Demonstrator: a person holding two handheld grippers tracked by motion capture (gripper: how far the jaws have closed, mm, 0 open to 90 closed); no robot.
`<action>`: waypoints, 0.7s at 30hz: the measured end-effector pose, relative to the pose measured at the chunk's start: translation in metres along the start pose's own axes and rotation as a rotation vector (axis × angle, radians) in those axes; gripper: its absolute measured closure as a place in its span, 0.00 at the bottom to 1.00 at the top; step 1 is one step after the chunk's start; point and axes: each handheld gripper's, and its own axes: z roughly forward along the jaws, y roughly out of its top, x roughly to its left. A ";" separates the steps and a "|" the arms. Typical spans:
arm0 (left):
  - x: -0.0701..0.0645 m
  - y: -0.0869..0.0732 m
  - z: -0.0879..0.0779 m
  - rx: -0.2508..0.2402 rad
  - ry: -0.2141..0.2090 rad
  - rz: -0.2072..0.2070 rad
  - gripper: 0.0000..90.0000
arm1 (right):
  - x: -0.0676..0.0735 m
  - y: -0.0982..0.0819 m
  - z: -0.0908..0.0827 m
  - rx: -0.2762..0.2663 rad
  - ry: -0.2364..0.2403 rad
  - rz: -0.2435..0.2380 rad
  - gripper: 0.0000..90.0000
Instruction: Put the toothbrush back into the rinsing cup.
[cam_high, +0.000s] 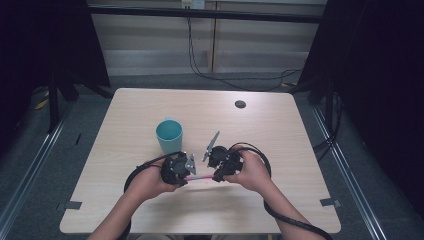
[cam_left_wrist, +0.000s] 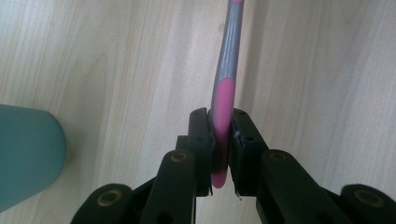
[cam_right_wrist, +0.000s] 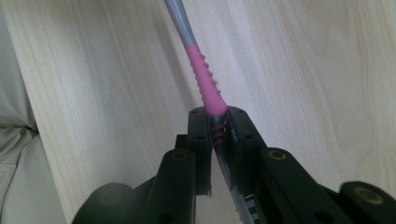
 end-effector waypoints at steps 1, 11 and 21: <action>0.000 0.000 0.000 0.000 0.005 0.005 0.90 | 0.000 0.000 0.000 -0.003 0.000 0.004 0.89; 0.000 0.002 -0.004 -0.003 -0.012 0.001 0.91 | -0.003 -0.002 -0.004 -0.027 -0.013 0.017 0.79; 0.005 -0.005 -0.003 -0.018 -0.007 -0.027 0.91 | -0.011 -0.006 -0.018 -0.084 -0.025 0.083 0.51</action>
